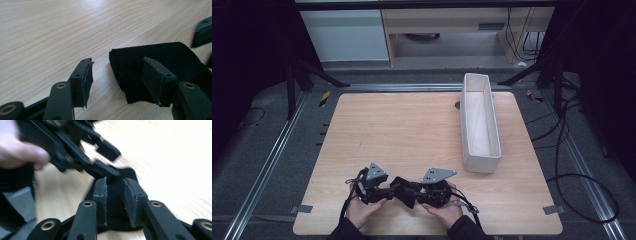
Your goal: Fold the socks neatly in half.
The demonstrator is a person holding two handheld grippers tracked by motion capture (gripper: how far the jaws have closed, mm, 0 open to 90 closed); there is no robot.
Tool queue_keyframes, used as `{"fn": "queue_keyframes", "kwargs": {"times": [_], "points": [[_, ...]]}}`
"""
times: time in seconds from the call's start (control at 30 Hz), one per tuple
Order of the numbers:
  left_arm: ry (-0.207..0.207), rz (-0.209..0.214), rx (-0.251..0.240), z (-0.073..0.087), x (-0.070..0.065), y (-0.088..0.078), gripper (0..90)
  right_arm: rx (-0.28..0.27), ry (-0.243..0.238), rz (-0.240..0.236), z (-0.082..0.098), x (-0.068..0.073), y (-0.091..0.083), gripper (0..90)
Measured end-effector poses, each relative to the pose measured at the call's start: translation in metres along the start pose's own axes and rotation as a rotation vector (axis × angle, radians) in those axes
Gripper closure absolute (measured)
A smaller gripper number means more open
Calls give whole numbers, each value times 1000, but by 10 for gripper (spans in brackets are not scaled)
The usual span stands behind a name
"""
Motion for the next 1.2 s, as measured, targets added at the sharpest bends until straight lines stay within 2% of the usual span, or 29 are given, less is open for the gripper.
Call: {"fn": "queue_keyframes", "kwargs": {"times": [0.13,0.2,0.33,0.5,0.6,0.7,0.73,0.9,0.97,1.03,1.2], "points": [[3,1,-10,3,-1,1,405,66,-20,11,19,-2,11,680],[-5,10,-13,3,0,2,405,72,-14,5,22,-1,12,679],[-18,20,-31,1,-1,1,403,83,-37,7,27,0,10,675],[-21,25,-81,-5,-6,-15,404,87,-23,8,27,0,9,669],[-3,2,-66,-1,-7,-19,399,88,-21,8,27,0,8,666],[-3,-15,-20,8,-2,-11,402,86,-14,3,26,1,8,651],[-8,-12,-20,9,-1,-9,404,83,-13,-7,23,1,7,643],[-15,-14,-16,9,3,-7,404,0,21,10,1,-10,5,669],[-9,-15,-17,7,5,-5,405,21,3,57,3,-20,11,686],[-2,-17,-17,5,6,-3,404,60,9,74,13,-27,16,703],[1,-26,-18,-2,9,4,405,93,22,50,24,-24,12,716]]}}
Point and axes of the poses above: each handheld gripper's, and its own axes: y roughly forward along the jaws, z roughly out of its underside, x roughly to its left, the point moved 10 cm from there along y, roughly forward along the jaws, and after that the axes turned 12 degrees about z, right-handed, at the moved point
